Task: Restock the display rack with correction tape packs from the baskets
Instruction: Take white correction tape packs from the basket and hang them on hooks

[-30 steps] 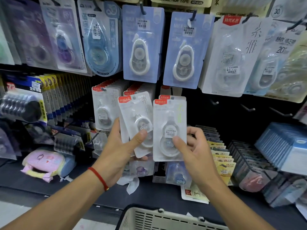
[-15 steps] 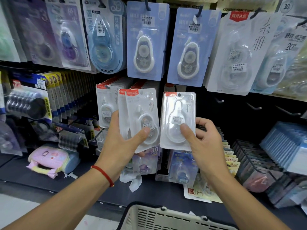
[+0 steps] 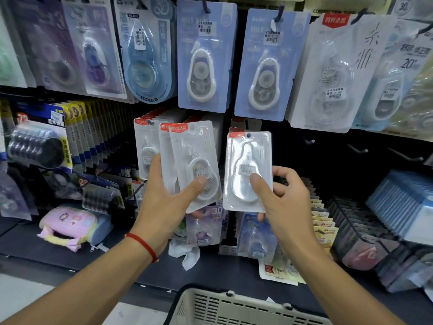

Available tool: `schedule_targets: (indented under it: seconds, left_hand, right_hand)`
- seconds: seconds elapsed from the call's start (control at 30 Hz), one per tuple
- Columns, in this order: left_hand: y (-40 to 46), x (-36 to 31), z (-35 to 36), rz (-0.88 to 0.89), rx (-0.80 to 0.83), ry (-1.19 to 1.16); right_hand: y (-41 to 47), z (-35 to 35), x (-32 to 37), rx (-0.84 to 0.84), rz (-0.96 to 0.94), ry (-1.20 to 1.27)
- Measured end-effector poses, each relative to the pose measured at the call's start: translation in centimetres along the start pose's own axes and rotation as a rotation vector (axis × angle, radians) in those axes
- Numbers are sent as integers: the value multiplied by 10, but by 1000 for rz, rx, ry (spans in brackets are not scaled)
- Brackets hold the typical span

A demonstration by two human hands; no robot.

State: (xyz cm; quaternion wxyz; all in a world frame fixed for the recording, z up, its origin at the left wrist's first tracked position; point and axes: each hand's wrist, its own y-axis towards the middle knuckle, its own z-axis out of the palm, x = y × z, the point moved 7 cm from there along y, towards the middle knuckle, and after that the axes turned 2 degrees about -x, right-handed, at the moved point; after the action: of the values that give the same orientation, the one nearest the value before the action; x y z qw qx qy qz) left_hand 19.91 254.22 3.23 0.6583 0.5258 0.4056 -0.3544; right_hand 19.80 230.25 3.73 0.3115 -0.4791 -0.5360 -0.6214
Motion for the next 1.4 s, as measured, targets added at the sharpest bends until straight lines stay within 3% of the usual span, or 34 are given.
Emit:
schedule_targets:
  seconds: [0.1,0.27,0.33,0.5,0.63,0.83,1.2,1.3,1.4]
  left_hand:
    - [1,0,-1,17,-9,-7]
    - [1,8,-1,10,10,1]
    - [-1,12,2,-17,38,-7]
    - [-9,16,18,-89,169,-15]
    - [-11,18,22,-157,192,-54]
    - [-1,24,6,-157,87,-54]
    - [3,23,1,-112,-15,-76]
    - [2,22,-1,-108,-14,-77]
    - [-1,21,4,-108,41,-51]
  right_hand:
    - [4,0,-6,4,15,-30]
    - [8,8,-40,144,210,-349]
    - [6,10,-45,172,188,-408]
    - [-5,31,-22,325,24,-211]
    - [-5,28,-16,226,-5,-146]
    - [1,8,-10,80,-4,-41]
    - [0,2,1,-16,-37,66]
    - [1,1,-6,0,-10,-121]
    - [2,0,-15,29,-29,-547]
